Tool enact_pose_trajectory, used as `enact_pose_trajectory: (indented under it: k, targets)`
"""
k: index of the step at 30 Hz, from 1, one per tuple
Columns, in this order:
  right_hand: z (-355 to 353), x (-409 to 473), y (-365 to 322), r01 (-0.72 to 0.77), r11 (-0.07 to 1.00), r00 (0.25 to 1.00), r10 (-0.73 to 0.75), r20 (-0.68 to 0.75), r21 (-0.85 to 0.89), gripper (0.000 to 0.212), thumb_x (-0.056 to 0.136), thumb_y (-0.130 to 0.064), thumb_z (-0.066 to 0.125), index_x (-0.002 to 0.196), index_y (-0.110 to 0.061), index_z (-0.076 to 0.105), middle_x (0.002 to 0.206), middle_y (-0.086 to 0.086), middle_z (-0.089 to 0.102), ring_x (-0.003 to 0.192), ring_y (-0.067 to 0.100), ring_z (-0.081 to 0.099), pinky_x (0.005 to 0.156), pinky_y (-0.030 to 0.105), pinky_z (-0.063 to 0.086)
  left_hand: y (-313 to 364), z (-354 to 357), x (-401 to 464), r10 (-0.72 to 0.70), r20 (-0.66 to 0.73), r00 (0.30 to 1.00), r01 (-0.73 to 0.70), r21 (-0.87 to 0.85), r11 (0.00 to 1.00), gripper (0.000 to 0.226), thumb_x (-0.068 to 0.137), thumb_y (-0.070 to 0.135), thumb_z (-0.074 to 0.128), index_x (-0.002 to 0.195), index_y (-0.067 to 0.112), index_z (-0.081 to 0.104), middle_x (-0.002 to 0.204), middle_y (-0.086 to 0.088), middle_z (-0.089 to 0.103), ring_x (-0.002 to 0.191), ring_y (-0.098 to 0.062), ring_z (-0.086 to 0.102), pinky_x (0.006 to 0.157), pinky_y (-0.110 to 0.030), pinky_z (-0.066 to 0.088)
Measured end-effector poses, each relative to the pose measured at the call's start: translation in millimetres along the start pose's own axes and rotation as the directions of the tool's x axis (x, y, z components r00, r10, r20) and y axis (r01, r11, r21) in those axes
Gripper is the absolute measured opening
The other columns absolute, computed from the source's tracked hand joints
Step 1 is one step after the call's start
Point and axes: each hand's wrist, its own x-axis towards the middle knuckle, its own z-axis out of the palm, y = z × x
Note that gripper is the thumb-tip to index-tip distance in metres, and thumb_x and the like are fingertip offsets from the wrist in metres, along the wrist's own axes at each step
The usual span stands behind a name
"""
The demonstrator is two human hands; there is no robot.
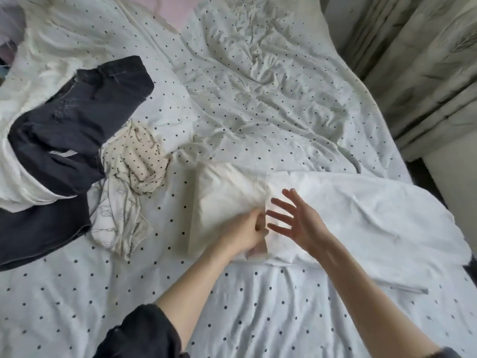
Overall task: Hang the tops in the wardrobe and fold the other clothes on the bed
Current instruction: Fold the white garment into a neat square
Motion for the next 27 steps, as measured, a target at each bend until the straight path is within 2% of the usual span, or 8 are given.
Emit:
enact_pose_trajectory:
  k: [3,5,8,11,13,16,23,27]
  targets:
    - [9,2,4,0.015,0.964,1.0,-0.018,-0.009,-0.264,0.045,0.097,-0.033,0.048,0.138,-0.018,0.039,0.124,0.002,0.057,0.101,0.02,0.063,0.088,0.04,0.051,-15,7,-8,-0.048,0.131,0.99,0.045,0.026,0.999,0.039,0.088,0.023,0.059,0.126,0.025,0.053,0.097,0.005,0.061,0.089,-0.015,0.059,0.074,-0.025,0.045]
    - [23,5,10,0.106,0.878,0.978,-0.177,-0.11,-0.467,0.042,0.096,-0.024,0.049,0.136,-0.012,0.044,0.123,0.004,0.056,0.1,0.018,0.059,0.092,0.038,0.047,-22,1,-14,-0.062,0.048,0.997,0.063,-0.035,0.997,0.026,0.091,0.023,0.056,0.117,0.024,0.061,0.099,0.005,0.065,0.083,-0.012,0.061,0.068,-0.02,0.044]
    - [48,4,25,0.381,0.551,0.73,-0.672,-0.125,-0.743,0.031,0.094,-0.011,0.049,0.124,-0.007,0.055,0.128,0.009,0.053,0.119,0.023,0.048,0.103,0.037,0.038,-39,-14,-24,0.077,-0.32,0.944,-0.048,0.097,0.994,0.02,0.088,0.01,0.058,0.106,0.015,0.067,0.103,0.0,0.066,0.094,-0.018,0.061,0.08,-0.026,0.047]
    - [75,12,39,0.579,0.047,0.484,-0.823,0.298,-0.814,0.033,0.09,-0.012,0.049,0.12,-0.008,0.061,0.133,0.013,0.052,0.129,0.03,0.043,0.109,0.043,0.03,-61,-13,-34,0.239,-0.454,0.858,-0.045,0.399,0.916,0.041,0.077,0.009,0.071,0.117,0.006,0.061,0.117,-0.014,0.058,0.108,-0.035,0.056,0.088,-0.044,0.048]
    - [83,32,41,0.547,-0.206,0.541,-0.652,0.531,-0.811,0.041,0.093,-0.022,0.045,0.133,-0.015,0.052,0.147,0.014,0.038,0.139,0.031,0.029,0.115,0.051,0.016,-75,-2,-40,0.251,-0.409,0.877,-0.02,0.491,0.871,0.056,0.084,0.019,0.063,0.134,0.002,0.048,0.138,-0.022,0.046,0.128,-0.043,0.042,0.102,-0.05,0.037]
    - [72,80,38,0.391,-0.419,0.72,-0.415,0.556,-0.82,0.053,0.1,-0.042,0.028,0.15,-0.028,0.018,0.159,0.006,0.005,0.146,0.025,0.0,0.116,0.044,-0.009,-98,16,-38,0.26,-0.35,0.9,-0.002,0.593,0.805,0.057,0.095,0.034,0.032,0.142,0.003,0.031,0.151,-0.021,0.024,0.14,-0.04,0.019,0.111,-0.048,0.016]
    - [57,119,50,0.336,-0.491,0.734,-0.398,0.55,-0.804,0.057,0.098,-0.049,0.022,0.15,-0.03,0.009,0.159,0.004,0.0,0.146,0.023,-0.005,0.114,0.04,-0.016,-123,27,-22,0.255,-0.337,0.906,0.014,0.627,0.779,0.057,0.097,0.039,0.029,0.143,0.007,0.033,0.151,-0.019,0.025,0.14,-0.037,0.023,0.111,-0.049,0.019]
    - [43,76,69,0.404,-0.372,0.694,-0.47,0.545,-0.836,0.056,0.098,-0.042,0.03,0.149,-0.023,0.019,0.156,0.007,0.006,0.145,0.029,0.003,0.117,0.046,-0.002,-121,11,-31,0.203,-0.459,0.865,-0.103,0.233,0.967,0.055,0.088,0.015,0.062,0.139,0.007,0.043,0.153,-0.011,0.023,0.143,-0.026,0.019,0.116,-0.027,0.017]
